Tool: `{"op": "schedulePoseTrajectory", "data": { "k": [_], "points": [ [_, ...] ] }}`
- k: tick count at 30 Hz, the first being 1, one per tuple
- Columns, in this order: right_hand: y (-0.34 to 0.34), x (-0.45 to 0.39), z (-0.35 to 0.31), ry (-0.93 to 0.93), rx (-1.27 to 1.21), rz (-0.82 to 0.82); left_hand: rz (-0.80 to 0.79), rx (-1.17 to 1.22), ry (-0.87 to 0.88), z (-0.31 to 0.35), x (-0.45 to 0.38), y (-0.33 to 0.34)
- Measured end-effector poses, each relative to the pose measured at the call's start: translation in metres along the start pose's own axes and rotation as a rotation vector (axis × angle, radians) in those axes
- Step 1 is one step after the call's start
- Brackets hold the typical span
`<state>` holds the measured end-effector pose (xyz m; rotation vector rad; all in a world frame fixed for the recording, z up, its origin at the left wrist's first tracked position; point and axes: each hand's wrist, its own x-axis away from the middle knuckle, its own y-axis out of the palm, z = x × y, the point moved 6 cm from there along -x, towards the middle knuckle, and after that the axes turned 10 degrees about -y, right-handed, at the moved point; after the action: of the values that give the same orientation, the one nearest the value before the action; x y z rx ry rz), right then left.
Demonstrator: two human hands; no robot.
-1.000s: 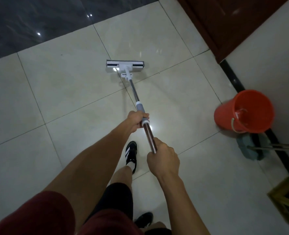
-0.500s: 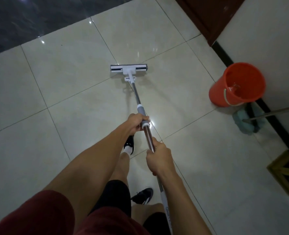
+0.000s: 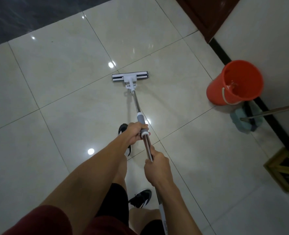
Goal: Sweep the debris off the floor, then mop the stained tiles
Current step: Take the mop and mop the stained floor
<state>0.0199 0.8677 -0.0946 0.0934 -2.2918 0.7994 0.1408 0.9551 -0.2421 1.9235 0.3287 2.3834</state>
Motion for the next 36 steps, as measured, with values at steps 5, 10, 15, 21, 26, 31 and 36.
{"op": "schedulePoseTrajectory", "data": {
  "k": [5,10,15,21,26,31,36],
  "points": [
    [-0.017,-0.054,-0.047,-0.013,-0.007,0.002,0.025,0.022,0.014,0.064,-0.02,0.004],
    [-0.043,-0.122,-0.107,0.029,-0.012,-0.005,0.05,0.002,0.008,0.156,-0.039,0.01],
    [-0.072,-0.184,-0.169,0.104,0.006,-0.018,0.054,0.004,-0.018,0.248,-0.05,0.017],
    [-0.102,-0.265,-0.246,0.06,-0.001,-0.031,0.109,-0.073,-0.001,0.36,-0.065,0.02],
    [-0.132,-0.336,-0.294,0.019,0.021,-0.05,0.178,-0.119,0.016,0.447,-0.088,0.034],
    [-0.17,-0.413,-0.33,-0.029,0.035,-0.085,0.23,-0.114,0.037,0.532,-0.11,0.058],
    [-0.211,-0.481,-0.362,-0.046,0.074,-0.089,0.294,-0.17,0.067,0.608,-0.13,0.083]
  ]
}}
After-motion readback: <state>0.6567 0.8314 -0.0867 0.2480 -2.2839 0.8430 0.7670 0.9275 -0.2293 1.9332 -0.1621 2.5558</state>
